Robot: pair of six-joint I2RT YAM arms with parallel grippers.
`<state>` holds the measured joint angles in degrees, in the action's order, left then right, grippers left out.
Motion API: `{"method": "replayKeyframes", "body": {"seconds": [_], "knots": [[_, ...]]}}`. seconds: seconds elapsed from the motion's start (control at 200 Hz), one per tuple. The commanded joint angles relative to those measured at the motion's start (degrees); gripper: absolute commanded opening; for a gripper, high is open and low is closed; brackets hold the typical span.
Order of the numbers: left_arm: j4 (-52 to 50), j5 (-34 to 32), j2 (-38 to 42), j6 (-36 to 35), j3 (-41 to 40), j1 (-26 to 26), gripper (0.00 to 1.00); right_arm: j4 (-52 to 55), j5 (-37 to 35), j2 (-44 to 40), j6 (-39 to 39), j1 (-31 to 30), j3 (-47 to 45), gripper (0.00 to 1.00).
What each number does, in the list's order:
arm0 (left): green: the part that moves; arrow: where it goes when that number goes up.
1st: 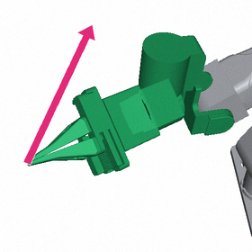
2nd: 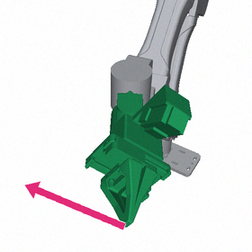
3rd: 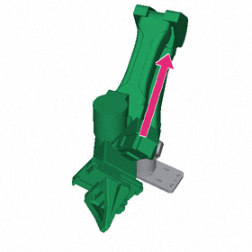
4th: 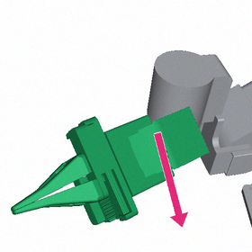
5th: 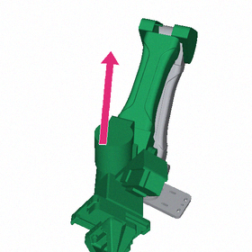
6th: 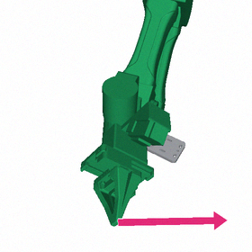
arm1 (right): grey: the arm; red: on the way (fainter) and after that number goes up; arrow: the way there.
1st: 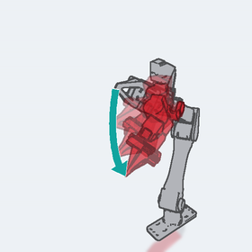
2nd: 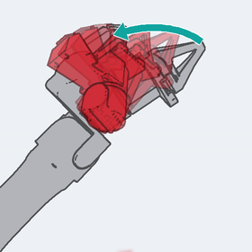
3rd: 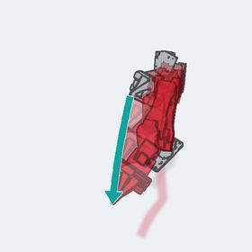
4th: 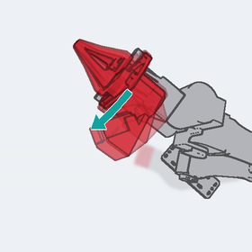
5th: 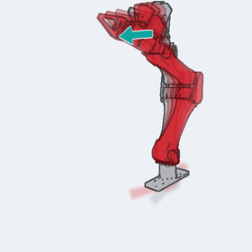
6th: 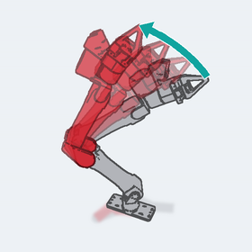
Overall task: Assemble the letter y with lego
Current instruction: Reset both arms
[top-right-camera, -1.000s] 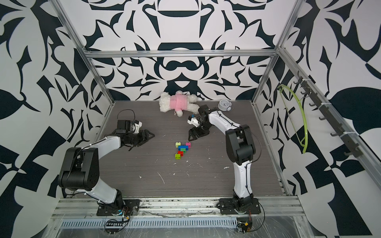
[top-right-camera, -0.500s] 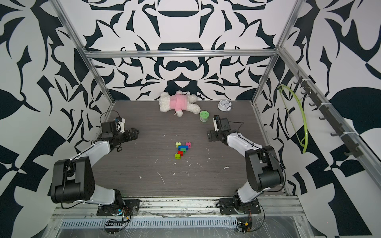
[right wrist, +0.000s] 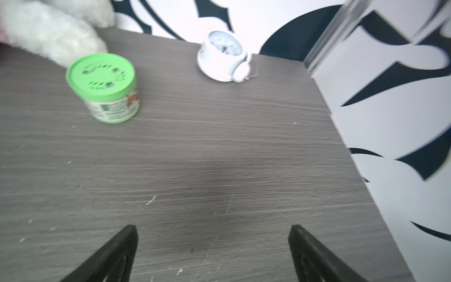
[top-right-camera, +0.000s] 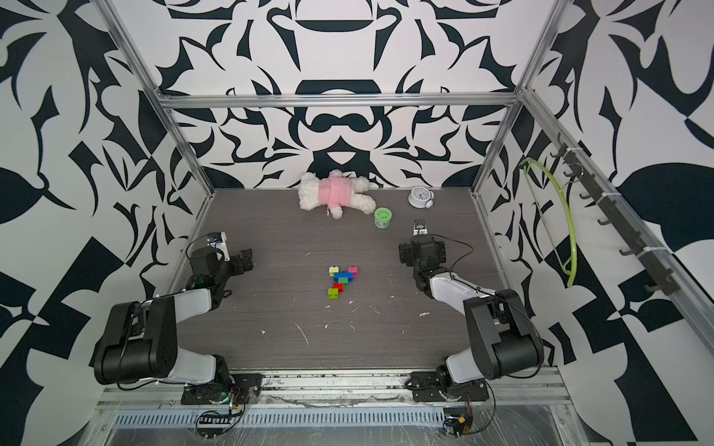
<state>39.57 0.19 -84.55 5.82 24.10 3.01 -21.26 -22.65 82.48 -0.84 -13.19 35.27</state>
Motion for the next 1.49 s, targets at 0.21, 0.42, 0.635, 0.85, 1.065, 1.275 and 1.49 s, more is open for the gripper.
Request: {"method": "replayKeyframes", "body": {"seconds": [0.21,0.42,0.635,0.85,1.065,1.275,1.49], "knots": [[9.5,-7.6,-3.8,-3.0,-1.8,-5.0,0.99,-23.9,-5.5,0.1,2.6,0.4,-12.8,0.99],[11.2,-7.4,-4.2,-3.0,-2.4,-4.9,0.99,-30.5,3.8,4.6,2.3,3.8,-14.9,0.99],[11.1,-7.3,-4.0,-3.1,-2.4,-4.9,0.99,-31.8,15.4,6.7,2.1,7.4,-15.2,1.00],[11.1,-7.2,-4.0,-3.0,-2.4,-4.8,0.99,-30.4,16.3,6.6,1.3,8.4,-14.7,1.00],[11.2,-7.2,-4.1,-3.0,-2.4,-4.8,0.99,-30.4,16.2,6.5,1.3,8.4,-14.7,1.00],[11.1,-7.2,-4.2,-2.9,-2.4,-4.8,0.99,-30.4,16.2,6.5,1.3,8.4,-14.7,1.00],[10.9,-5.5,-4.3,-2.6,-2.2,-3.8,0.99,-30.5,15.6,6.4,1.3,8.4,-14.8,1.00]]}}
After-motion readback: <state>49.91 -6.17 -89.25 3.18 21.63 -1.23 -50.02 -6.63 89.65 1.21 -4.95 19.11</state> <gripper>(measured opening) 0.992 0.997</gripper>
